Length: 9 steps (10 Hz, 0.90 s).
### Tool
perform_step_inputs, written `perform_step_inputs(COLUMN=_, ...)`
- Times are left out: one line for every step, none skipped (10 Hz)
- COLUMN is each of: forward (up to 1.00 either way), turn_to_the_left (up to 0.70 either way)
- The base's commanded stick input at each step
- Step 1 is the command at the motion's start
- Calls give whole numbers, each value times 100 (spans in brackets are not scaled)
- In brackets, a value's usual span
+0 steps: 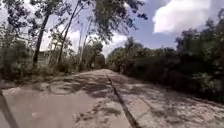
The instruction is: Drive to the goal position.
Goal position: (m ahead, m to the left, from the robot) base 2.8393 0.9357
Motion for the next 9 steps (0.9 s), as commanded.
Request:
perform_step_inputs(forward=50, turn_to_the_left=0)
perform_step_inputs(forward=50, turn_to_the_left=0)
perform_step_inputs(forward=50, turn_to_the_left=0)
perform_step_inputs(forward=50, turn_to_the_left=0)
perform_step_inputs(forward=50, turn_to_the_left=0)
perform_step_inputs(forward=50, turn_to_the_left=0)
perform_step_inputs(forward=50, turn_to_the_left=0)
perform_step_inputs(forward=50, turn_to_the_left=0)
perform_step_inputs(forward=50, turn_to_the_left=0)
